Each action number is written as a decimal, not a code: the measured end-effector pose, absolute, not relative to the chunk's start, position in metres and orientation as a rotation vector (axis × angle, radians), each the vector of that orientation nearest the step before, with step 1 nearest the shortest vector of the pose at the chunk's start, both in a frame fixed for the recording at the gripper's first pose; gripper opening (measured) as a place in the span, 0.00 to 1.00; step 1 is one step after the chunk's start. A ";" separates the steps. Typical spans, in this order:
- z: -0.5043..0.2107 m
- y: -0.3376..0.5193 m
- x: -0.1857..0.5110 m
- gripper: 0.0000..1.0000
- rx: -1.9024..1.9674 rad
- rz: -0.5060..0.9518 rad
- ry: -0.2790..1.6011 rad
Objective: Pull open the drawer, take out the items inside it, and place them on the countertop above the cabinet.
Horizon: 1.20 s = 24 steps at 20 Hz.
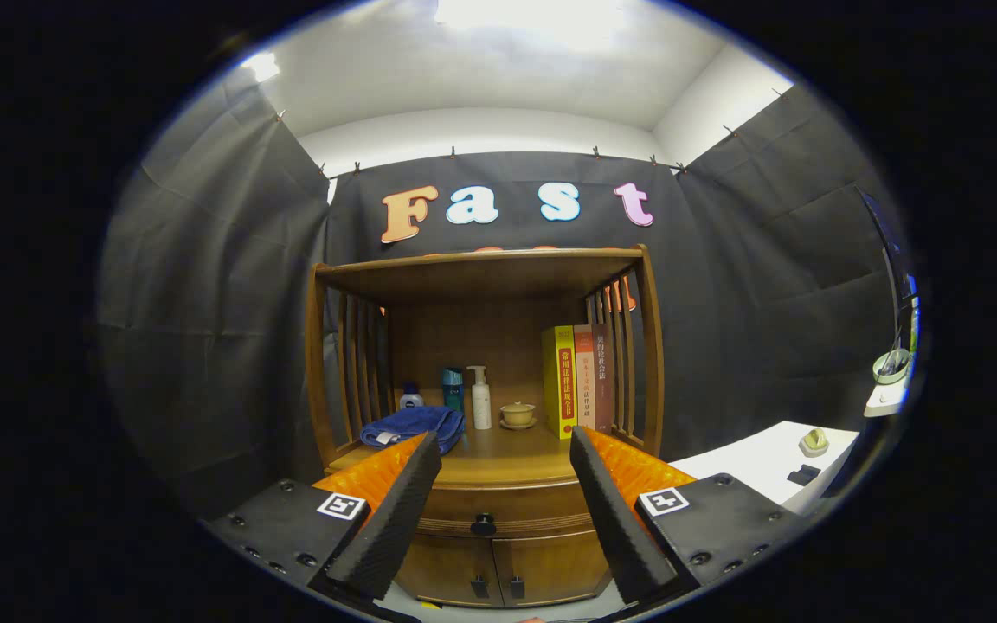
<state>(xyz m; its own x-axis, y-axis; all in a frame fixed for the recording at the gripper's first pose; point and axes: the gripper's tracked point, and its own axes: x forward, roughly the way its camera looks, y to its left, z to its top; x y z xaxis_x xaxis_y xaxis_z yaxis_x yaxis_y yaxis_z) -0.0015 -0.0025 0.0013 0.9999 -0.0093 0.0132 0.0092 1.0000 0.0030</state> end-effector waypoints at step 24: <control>-0.125 0.040 0.076 0.99 -0.049 0.060 0.049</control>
